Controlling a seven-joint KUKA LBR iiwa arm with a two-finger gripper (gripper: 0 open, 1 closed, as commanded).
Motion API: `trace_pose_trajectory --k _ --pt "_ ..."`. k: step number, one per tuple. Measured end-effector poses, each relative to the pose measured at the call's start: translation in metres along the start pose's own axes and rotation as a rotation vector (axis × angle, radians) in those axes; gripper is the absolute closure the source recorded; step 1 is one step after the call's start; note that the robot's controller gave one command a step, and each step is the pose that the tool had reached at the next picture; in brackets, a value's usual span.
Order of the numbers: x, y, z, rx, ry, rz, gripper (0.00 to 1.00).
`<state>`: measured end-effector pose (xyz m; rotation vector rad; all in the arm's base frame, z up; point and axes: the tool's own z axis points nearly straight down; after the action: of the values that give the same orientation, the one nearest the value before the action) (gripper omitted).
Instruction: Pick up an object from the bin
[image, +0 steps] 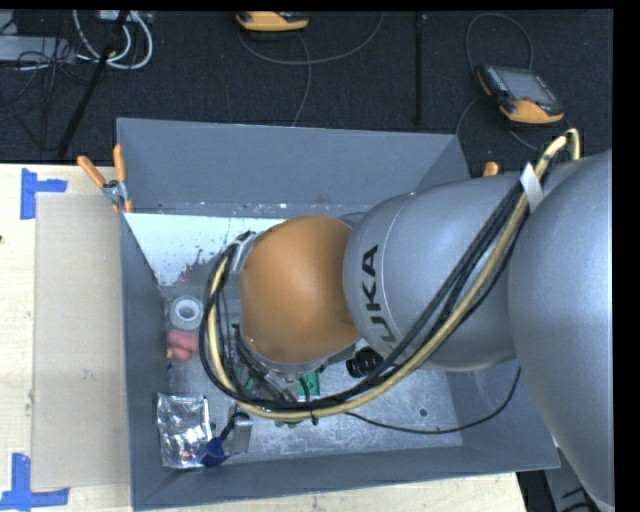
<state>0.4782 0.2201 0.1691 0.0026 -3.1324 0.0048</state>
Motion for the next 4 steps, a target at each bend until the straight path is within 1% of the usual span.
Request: trace_pose_trajectory --k 1,2,3,4 --pt "-0.020 0.019 0.100 0.000 0.001 -0.135 0.00" --pt "-0.025 0.019 0.096 -0.005 -0.017 -0.130 1.00" --pt "-0.009 0.024 0.097 0.004 -0.015 -0.510 1.00" --pt "-0.032 0.023 0.097 0.005 -0.010 -0.986 1.00"
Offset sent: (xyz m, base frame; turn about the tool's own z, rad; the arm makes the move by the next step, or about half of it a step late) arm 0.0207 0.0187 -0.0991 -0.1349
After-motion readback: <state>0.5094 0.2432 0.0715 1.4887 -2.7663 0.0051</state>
